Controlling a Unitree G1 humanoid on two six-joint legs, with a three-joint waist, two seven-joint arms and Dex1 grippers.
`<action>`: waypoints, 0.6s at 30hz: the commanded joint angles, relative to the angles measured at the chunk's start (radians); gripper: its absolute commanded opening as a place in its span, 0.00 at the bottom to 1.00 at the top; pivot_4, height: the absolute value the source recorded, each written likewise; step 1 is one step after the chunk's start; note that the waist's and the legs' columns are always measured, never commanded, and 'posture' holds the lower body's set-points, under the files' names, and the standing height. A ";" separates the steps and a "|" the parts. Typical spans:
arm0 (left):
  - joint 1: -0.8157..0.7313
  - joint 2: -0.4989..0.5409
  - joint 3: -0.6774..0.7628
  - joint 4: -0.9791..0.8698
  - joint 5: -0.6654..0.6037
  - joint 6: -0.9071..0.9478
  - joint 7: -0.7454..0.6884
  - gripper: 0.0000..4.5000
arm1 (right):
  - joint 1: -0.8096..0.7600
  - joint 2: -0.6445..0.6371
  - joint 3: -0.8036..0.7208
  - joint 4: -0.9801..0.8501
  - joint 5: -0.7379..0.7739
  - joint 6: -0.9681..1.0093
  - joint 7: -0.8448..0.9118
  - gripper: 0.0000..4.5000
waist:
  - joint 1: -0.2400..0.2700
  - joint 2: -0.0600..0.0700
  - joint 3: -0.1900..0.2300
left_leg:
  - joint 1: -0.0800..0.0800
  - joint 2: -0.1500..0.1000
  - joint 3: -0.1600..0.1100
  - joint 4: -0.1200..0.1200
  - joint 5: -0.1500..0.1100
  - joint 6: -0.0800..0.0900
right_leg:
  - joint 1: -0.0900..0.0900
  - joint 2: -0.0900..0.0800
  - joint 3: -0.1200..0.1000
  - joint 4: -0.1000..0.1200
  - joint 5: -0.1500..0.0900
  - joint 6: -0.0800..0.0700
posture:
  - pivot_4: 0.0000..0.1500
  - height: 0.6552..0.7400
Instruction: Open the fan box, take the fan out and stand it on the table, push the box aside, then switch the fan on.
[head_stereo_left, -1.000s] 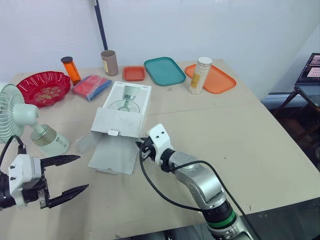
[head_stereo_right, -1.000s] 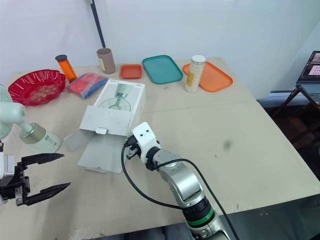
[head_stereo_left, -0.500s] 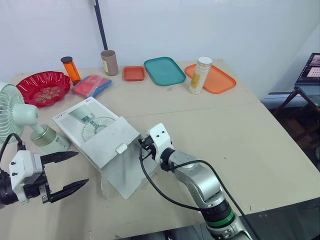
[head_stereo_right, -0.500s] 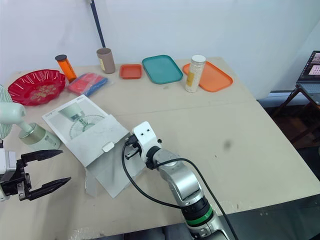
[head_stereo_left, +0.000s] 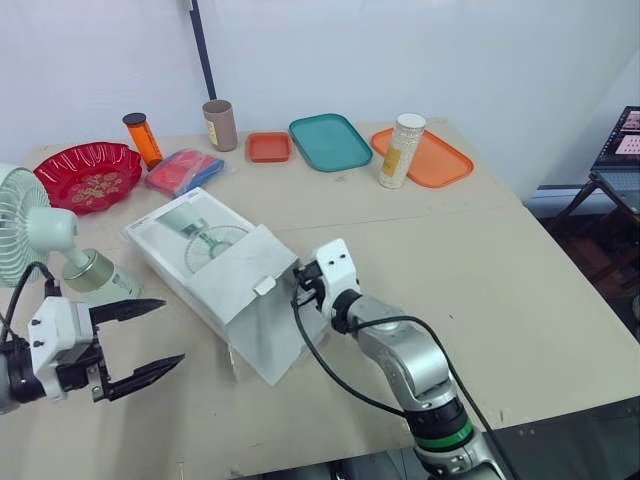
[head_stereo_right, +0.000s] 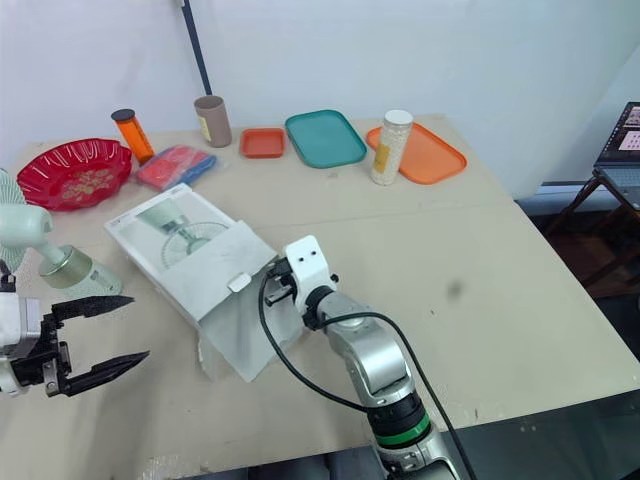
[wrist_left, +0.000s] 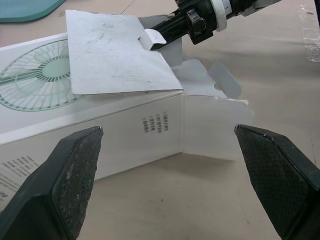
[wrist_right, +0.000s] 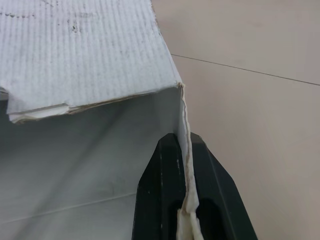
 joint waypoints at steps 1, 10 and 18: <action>-0.029 0.005 -0.003 0.009 -0.015 0.006 0.019 1.00 | 0.017 -0.029 -0.047 -0.062 0.009 0.017 0.007 0.01 | 0.001 0.000 0.000 | 0.000 0.000 0.000 0.000 0.000 0.000 | 0.000 0.000 0.000 0.000 0.000 0.000 | 1.00 1.00; -0.072 -0.001 -0.033 -0.043 -0.067 0.070 0.067 1.00 | 0.073 -0.103 -0.108 -0.101 0.004 0.038 0.012 0.01 | 0.001 0.000 0.000 | 0.000 0.000 0.000 0.000 0.000 0.000 | 0.000 0.000 0.000 0.000 0.000 0.000 | 1.00 1.00; -0.158 0.001 -0.095 -0.080 -0.100 0.122 0.128 1.00 | 0.112 -0.113 -0.136 -0.139 0.002 0.054 -0.006 0.01 | 0.000 0.001 0.000 | 0.000 -0.001 -0.001 0.000 0.000 0.000 | 0.001 0.000 0.001 0.000 0.000 0.001 | 1.00 1.00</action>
